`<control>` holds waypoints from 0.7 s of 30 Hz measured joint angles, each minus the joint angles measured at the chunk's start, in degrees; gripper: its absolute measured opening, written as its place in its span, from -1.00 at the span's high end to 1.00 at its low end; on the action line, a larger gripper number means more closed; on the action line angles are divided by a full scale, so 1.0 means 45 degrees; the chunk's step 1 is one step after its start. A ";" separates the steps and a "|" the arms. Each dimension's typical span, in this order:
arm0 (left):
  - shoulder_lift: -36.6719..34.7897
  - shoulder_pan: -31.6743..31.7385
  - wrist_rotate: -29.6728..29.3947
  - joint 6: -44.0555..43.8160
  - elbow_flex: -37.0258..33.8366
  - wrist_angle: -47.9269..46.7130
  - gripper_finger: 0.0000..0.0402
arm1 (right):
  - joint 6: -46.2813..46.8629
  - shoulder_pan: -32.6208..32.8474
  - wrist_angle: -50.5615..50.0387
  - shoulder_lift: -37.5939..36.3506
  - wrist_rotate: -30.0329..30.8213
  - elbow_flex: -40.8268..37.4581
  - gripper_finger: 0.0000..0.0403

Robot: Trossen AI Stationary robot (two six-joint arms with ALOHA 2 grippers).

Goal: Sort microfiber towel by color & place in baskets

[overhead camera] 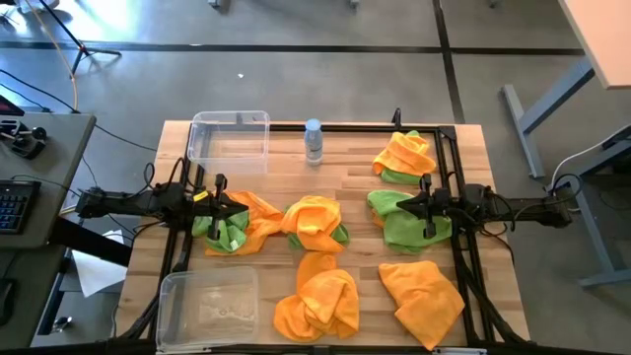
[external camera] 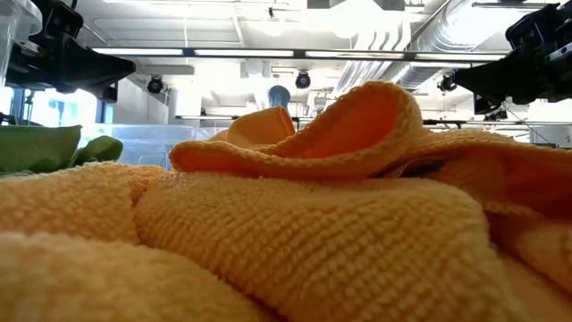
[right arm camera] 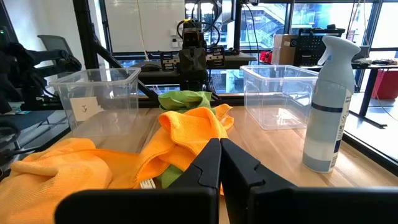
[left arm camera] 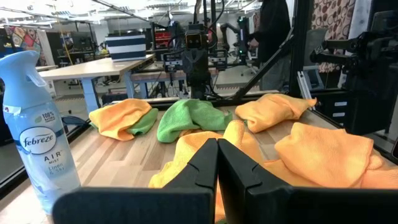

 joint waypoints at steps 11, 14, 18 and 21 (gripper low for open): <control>-0.0003 0.0000 -0.0001 0.0000 -0.0003 -0.0001 1.00 | -0.0005 -0.0003 0.0000 0.0000 0.0000 -0.0001 1.00; -0.0004 0.0001 0.0001 -0.0069 0.0000 0.0002 1.00 | -0.0005 -0.0002 0.0005 0.0003 0.0000 -0.0001 1.00; 0.0000 0.0000 0.0001 -0.1576 0.0000 0.0099 1.00 | -0.0001 0.0001 0.0004 0.0004 0.0000 0.0004 1.00; 0.0000 0.0003 0.0001 -0.3498 -0.0001 0.0515 1.00 | -0.0002 -0.0001 0.0005 0.0000 0.0000 0.0002 1.00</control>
